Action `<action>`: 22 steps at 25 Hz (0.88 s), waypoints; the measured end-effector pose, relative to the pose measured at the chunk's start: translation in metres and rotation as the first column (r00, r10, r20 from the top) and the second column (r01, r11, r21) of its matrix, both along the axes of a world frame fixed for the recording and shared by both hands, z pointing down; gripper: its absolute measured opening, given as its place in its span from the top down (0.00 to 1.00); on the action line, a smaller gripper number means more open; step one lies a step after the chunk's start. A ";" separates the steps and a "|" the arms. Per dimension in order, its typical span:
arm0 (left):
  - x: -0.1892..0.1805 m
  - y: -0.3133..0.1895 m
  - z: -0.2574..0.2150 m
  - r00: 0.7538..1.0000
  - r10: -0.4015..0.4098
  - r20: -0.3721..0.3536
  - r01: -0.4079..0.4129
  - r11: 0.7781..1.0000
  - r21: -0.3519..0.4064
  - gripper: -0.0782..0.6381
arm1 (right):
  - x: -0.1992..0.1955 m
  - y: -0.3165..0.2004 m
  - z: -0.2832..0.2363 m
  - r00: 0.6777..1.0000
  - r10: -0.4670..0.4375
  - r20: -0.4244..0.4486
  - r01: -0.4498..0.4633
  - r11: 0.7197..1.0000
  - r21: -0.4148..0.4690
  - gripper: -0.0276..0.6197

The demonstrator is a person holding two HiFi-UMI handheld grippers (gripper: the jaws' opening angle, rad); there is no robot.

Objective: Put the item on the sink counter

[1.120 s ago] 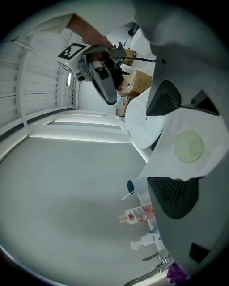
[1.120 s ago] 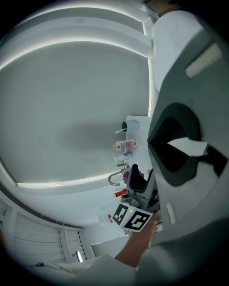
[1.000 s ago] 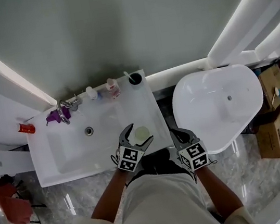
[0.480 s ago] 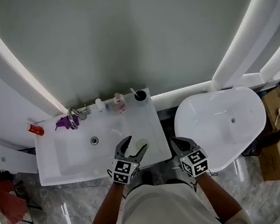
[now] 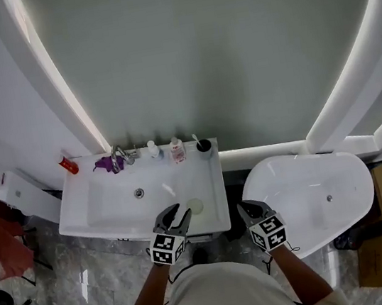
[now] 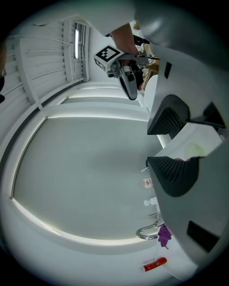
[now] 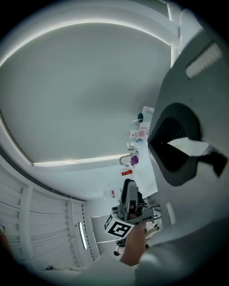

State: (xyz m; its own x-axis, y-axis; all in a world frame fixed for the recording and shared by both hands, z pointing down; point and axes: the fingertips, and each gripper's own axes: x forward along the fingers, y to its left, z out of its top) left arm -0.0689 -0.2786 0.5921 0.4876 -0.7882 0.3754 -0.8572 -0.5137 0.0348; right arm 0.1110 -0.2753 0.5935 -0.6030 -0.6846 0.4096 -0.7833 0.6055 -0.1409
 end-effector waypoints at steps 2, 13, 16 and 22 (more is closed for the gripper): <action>0.000 0.011 -0.002 0.999 -0.046 -0.008 0.046 0.999 -0.006 0.71 | 0.005 0.007 -0.002 1.000 -0.029 0.007 0.029 1.000 0.004 0.94; 0.007 0.089 -0.022 0.969 -0.245 -0.022 0.244 0.970 -0.014 0.80 | 0.021 0.056 -0.008 0.985 -0.166 0.045 0.165 0.986 0.025 0.94; 0.007 0.109 -0.025 0.957 -0.289 -0.020 0.288 0.957 -0.034 0.81 | 0.022 0.065 -0.010 0.981 -0.187 0.051 0.185 0.982 0.031 0.94; -0.007 0.140 -0.028 0.944 -0.330 -0.008 0.330 0.943 -0.034 0.84 | 0.013 0.082 -0.011 0.976 -0.207 0.062 0.205 0.978 0.037 0.94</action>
